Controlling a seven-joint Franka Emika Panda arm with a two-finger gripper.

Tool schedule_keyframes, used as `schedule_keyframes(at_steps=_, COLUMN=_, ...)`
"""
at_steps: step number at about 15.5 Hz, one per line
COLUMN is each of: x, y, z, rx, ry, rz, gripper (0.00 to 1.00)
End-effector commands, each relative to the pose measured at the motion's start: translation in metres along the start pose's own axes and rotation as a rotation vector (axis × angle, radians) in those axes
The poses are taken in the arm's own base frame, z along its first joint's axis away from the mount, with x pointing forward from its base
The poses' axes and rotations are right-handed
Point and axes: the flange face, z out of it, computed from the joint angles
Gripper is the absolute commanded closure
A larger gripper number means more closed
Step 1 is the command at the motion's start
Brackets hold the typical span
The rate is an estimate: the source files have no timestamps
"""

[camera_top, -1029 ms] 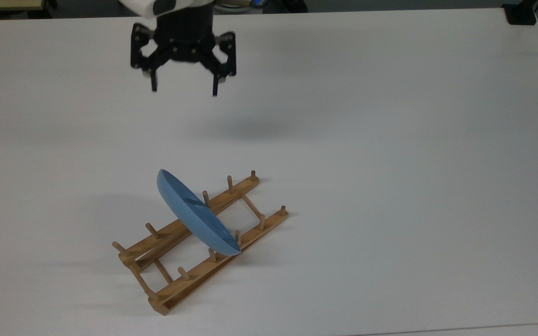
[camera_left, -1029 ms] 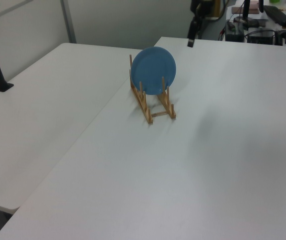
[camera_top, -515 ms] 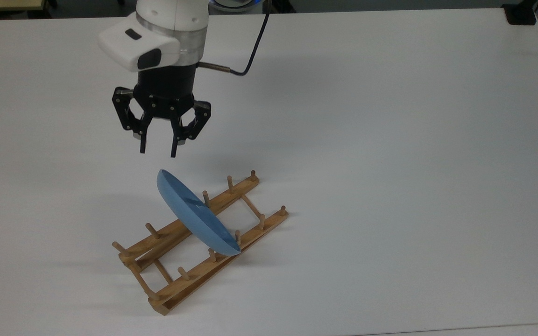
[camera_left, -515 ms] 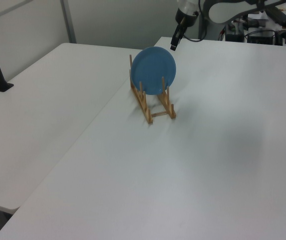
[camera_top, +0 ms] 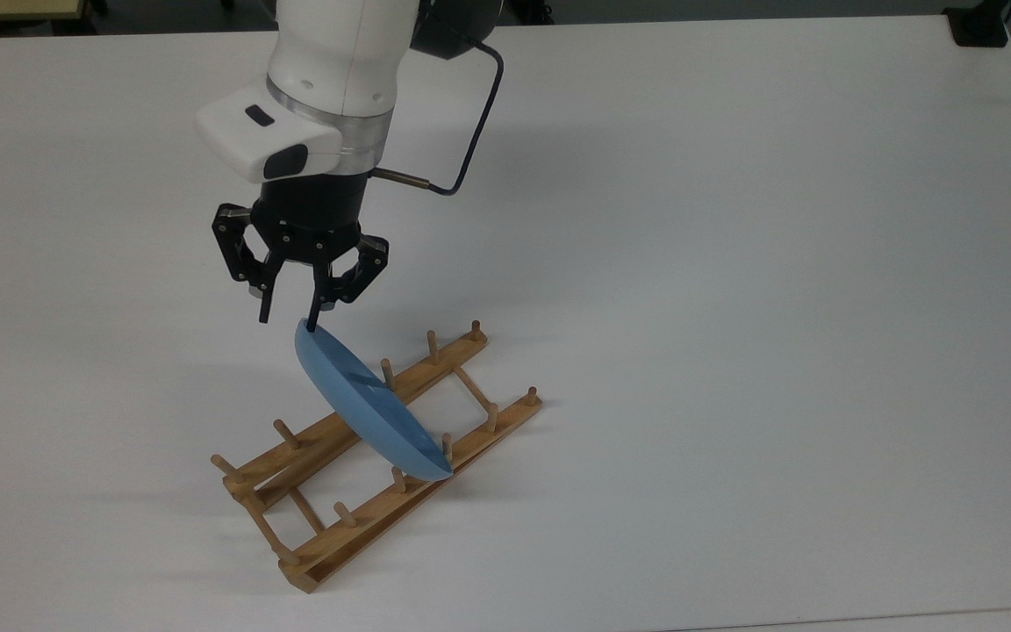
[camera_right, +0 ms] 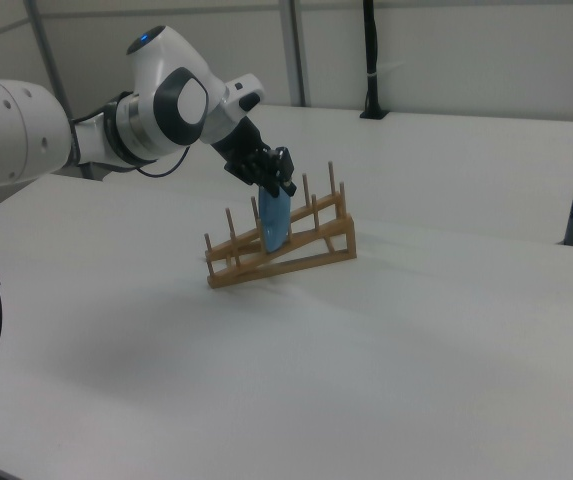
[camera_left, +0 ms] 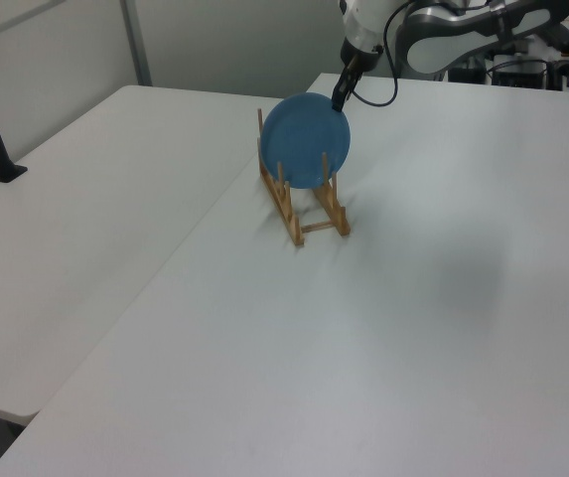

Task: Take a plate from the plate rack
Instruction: 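Close the gripper on the blue plate's rim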

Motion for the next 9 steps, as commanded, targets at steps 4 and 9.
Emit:
schedule_keyframes(at_steps=4, x=0.0056, y=-0.0041, z=-0.0024, rx=-0.014, ry=0.028, rz=0.011, gripper=0.76)
schedule_keyframes(at_steps=9, x=0.0057, y=-0.0050, z=-0.0027, rx=-0.020, ry=0.030, rz=0.003, gripper=0.93)
